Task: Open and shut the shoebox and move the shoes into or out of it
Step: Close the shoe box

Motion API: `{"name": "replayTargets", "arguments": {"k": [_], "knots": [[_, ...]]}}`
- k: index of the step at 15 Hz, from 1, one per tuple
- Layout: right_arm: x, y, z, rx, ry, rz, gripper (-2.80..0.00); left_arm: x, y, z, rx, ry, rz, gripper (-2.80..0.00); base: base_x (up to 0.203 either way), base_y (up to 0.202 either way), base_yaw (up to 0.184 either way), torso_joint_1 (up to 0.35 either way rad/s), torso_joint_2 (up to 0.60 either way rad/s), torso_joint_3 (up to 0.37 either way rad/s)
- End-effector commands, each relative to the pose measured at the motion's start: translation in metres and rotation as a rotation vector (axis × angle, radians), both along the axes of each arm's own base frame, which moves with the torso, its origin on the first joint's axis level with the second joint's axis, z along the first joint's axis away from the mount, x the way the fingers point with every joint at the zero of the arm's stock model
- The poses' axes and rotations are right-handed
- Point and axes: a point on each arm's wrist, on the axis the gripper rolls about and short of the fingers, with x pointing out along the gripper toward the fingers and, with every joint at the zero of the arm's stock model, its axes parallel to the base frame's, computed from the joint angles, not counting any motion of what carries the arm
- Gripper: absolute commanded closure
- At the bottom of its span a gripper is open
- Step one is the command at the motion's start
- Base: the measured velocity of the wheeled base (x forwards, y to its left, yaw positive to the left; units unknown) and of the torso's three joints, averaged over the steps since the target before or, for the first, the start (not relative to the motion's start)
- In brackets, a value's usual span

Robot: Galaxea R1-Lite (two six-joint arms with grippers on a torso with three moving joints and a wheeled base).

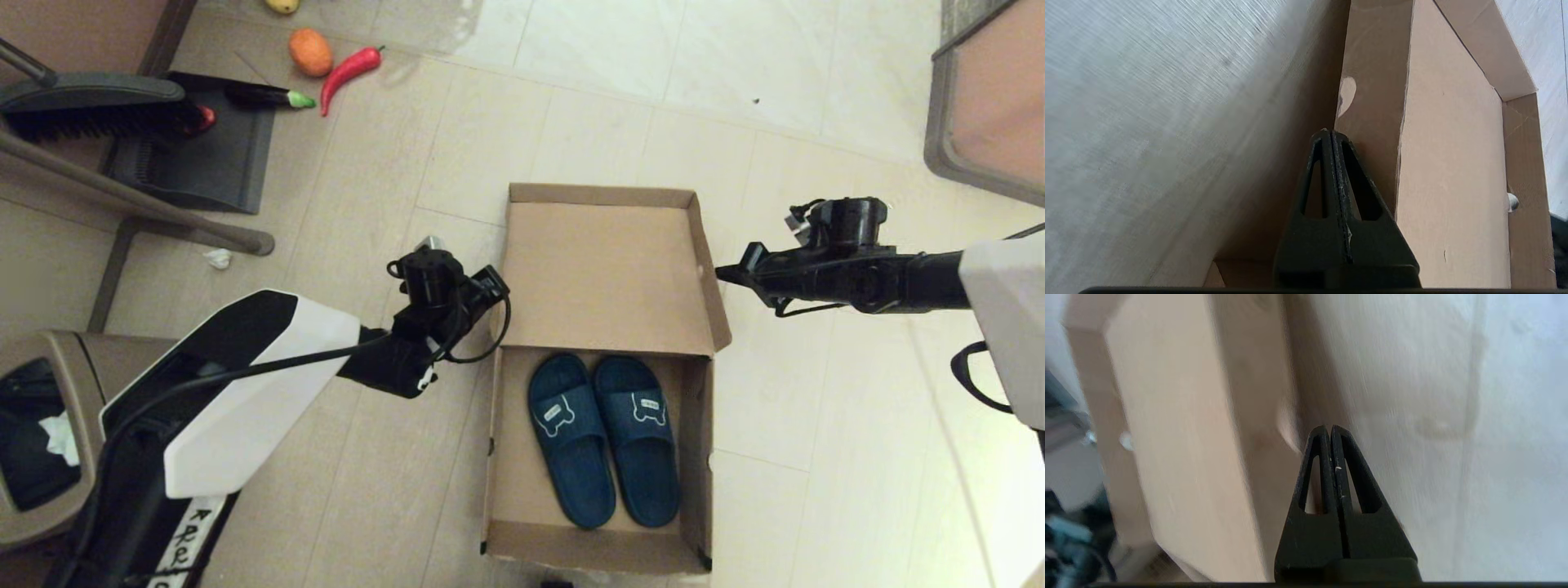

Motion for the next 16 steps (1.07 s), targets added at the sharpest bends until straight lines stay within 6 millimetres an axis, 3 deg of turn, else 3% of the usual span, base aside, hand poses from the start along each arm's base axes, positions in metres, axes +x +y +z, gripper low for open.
{"name": "replayTargets", "arguments": {"k": [1, 6, 16], "knots": [[0.011, 0.006, -0.02, 0.014, 0.026, 0.011, 0.0, -0.003, -0.004, 0.002, -0.005, -0.001, -0.008, 0.0, 0.0, 0.0, 0.0, 0.0, 0.0, 0.0], [0.017, 0.007, -0.034, 0.052, 0.053, -0.003, 0.0, -0.005, -0.008, 0.002, -0.005, -0.001, -0.016, 0.0, 0.0, 0.0, 0.0, 0.0, 0.0, 0.0], [0.011, 0.005, 0.002, 0.383, 0.105, -0.061, 0.0, -0.012, -0.012, 0.021, -0.019, -0.029, -0.033, 0.0, 0.0, 0.0, 0.0, 0.0, 0.0, 0.0]]}}
